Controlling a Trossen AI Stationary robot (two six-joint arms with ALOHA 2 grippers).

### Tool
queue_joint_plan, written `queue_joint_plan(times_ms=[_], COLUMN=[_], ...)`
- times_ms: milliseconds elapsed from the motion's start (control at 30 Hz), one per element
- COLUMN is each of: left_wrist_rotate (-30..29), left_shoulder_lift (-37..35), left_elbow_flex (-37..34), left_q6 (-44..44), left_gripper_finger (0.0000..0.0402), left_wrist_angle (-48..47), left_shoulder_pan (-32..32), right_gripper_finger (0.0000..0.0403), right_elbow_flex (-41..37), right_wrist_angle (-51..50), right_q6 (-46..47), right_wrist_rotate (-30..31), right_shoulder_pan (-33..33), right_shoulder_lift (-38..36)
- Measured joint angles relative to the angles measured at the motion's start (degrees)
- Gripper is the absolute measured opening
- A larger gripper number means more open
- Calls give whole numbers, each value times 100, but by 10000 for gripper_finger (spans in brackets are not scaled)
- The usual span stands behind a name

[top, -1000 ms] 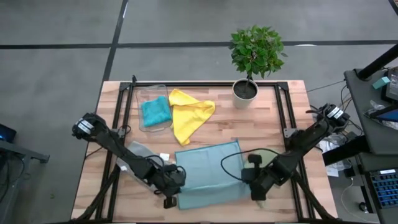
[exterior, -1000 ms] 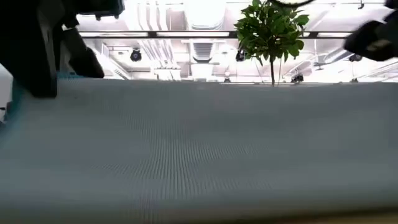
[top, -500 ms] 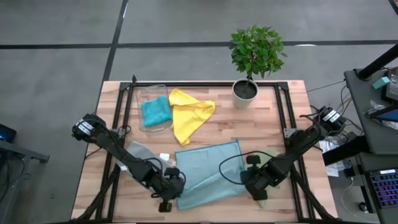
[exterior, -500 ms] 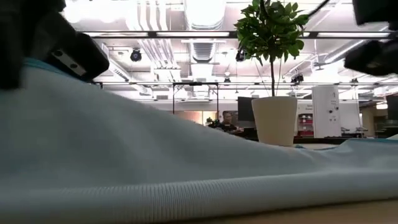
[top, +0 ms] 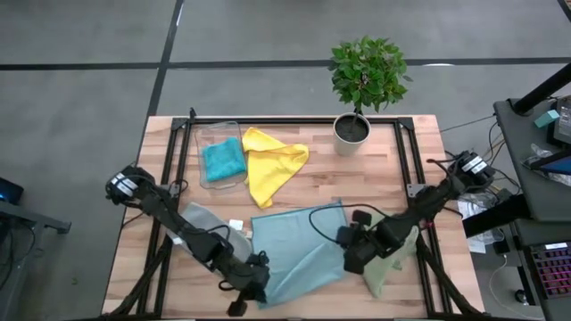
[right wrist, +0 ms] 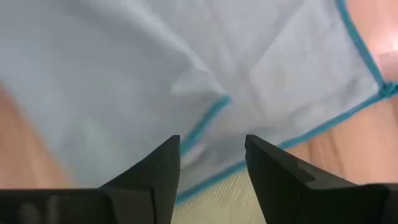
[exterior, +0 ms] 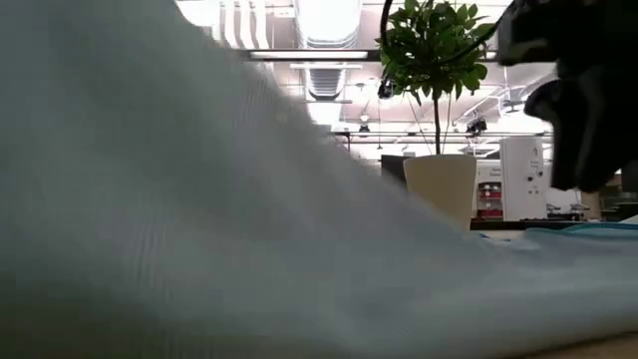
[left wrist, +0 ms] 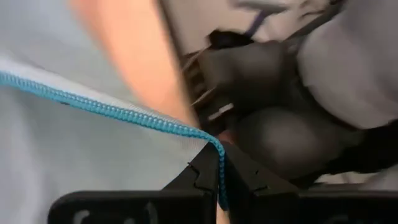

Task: Fold microfiber towels
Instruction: Fold the light blue microfiber towel

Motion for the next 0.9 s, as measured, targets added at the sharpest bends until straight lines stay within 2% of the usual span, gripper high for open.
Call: queue_joint_plan(times_ms=[233,300,500,900], left_wrist_rotate=[77,81,131,71], left_shoulder_lift=[276,438,682,682], left_elbow_flex=[7,7,7,7], left_q6=[-12,-160,-308,-304], left_gripper_finger=[0,0,0,0], left_wrist_angle=[575,828,1240,1242], left_shoulder_pan=[-43,-40,-64,-64], right_gripper_finger=[172,171,171,160], right_elbow_flex=[-331,-417,-669,-963], right_wrist_angle=[1896,2258,2308,2314], right_q6=[-1572,-1717,-1316,-594], right_wrist_rotate=[-229,-330,-367,-566], right_shoulder_pan=[-282,-433,-761,-769], right_shoulder_lift=[2,2,2,84])
